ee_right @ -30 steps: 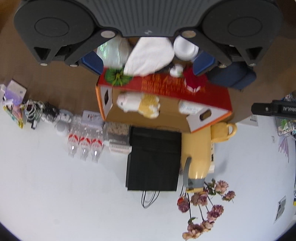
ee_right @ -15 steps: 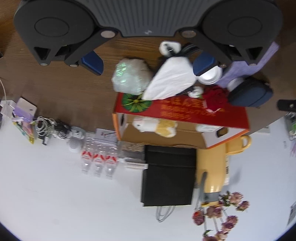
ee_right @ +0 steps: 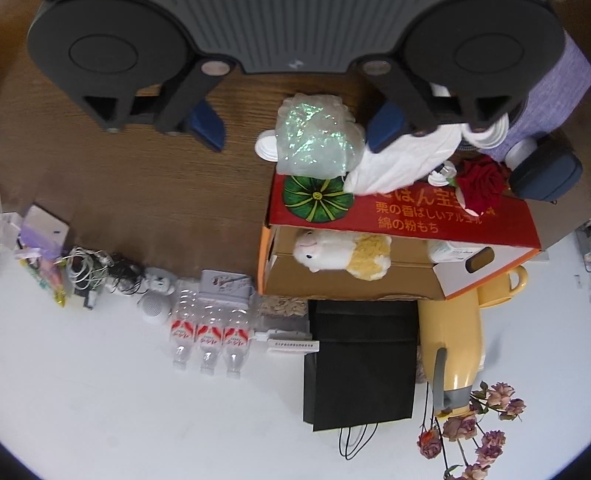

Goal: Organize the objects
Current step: 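Grasp the clear plastic bag with the right tool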

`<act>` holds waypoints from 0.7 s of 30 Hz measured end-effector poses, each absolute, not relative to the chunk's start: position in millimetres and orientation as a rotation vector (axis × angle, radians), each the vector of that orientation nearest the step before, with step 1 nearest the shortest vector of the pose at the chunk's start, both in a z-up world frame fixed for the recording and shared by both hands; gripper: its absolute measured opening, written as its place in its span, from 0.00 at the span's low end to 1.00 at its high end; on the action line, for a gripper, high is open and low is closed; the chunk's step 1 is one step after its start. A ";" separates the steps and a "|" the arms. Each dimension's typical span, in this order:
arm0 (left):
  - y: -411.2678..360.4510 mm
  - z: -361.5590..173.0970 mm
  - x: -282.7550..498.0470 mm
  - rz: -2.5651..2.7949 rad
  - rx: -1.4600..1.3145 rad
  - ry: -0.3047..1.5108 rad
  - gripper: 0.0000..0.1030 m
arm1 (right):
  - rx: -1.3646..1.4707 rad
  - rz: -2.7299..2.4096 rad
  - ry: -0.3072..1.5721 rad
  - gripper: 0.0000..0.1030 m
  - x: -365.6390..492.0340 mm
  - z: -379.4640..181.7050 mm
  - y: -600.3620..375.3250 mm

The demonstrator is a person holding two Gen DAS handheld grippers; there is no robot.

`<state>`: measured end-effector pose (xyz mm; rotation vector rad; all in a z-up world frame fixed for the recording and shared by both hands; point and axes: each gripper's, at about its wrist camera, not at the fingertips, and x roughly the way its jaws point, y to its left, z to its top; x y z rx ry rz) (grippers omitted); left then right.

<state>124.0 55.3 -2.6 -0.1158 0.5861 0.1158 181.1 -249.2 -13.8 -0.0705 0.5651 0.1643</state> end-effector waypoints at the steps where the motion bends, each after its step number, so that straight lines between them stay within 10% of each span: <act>1: 54.6 -3.0 125.0 0.115 -0.113 0.589 1.00 | -0.065 0.174 0.567 0.68 183.0 -14.8 -249.1; 9: 48.8 -6.3 134.9 0.113 -0.110 0.603 1.00 | -0.020 0.236 0.562 0.35 189.6 -20.9 -250.5; 21: 38.3 -9.7 142.1 0.103 -0.096 0.613 1.00 | -0.054 0.206 0.427 0.31 169.7 -19.6 -249.1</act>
